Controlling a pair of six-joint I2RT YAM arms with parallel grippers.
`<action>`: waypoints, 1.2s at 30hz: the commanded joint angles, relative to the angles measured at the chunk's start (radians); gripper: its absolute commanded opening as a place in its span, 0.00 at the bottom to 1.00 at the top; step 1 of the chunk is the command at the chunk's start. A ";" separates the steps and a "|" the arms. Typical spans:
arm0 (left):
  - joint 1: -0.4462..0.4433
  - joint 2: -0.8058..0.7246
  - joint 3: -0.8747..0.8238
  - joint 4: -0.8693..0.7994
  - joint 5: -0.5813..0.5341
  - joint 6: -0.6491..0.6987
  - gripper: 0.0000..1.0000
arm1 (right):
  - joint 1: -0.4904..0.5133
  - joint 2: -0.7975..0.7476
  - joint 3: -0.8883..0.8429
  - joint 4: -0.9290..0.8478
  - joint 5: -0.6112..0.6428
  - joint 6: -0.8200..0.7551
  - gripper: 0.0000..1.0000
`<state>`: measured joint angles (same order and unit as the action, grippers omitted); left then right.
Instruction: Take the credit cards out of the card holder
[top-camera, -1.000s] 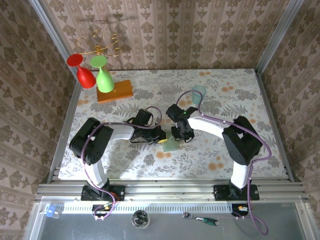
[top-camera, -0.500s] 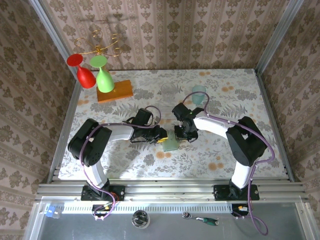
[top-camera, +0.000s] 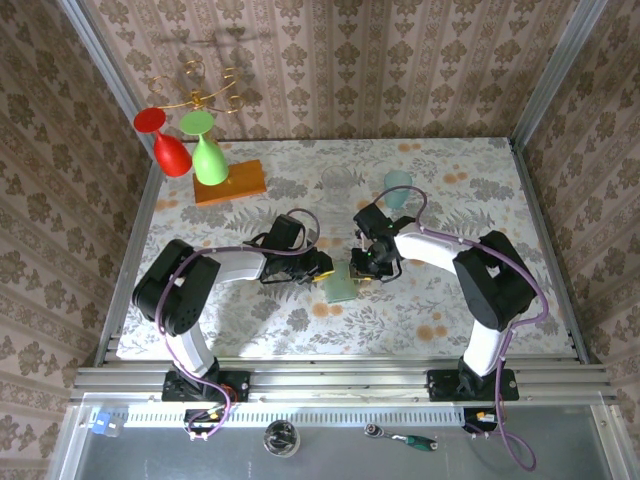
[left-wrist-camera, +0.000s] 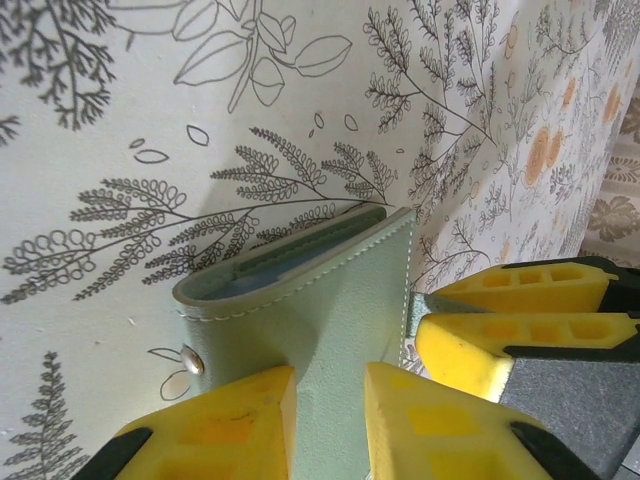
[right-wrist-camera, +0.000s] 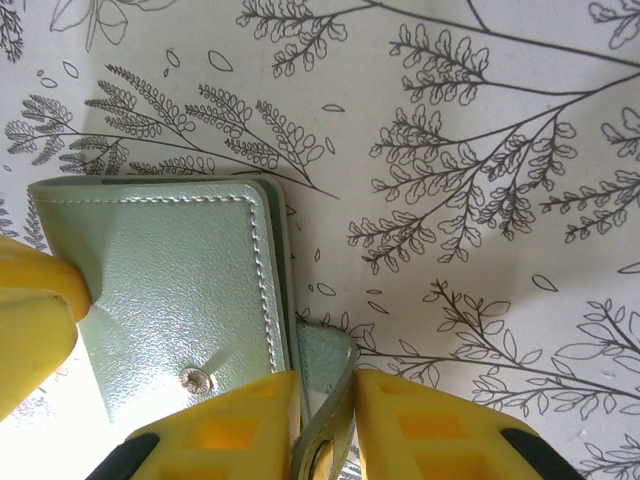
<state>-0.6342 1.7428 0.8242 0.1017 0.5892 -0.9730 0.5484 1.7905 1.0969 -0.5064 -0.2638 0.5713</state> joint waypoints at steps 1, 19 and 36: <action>0.001 -0.028 -0.005 -0.006 -0.023 -0.013 0.26 | -0.013 0.012 -0.019 0.033 -0.057 -0.025 0.23; 0.001 -0.019 0.016 -0.016 -0.047 -0.024 0.25 | -0.030 0.030 -0.043 0.036 -0.088 -0.054 0.16; 0.003 -0.018 0.021 -0.016 -0.048 -0.025 0.25 | -0.031 0.069 -0.056 0.092 -0.151 -0.034 0.17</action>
<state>-0.6342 1.7428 0.8253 0.0978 0.5594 -0.9882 0.5190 1.8256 1.0519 -0.4404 -0.3725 0.5297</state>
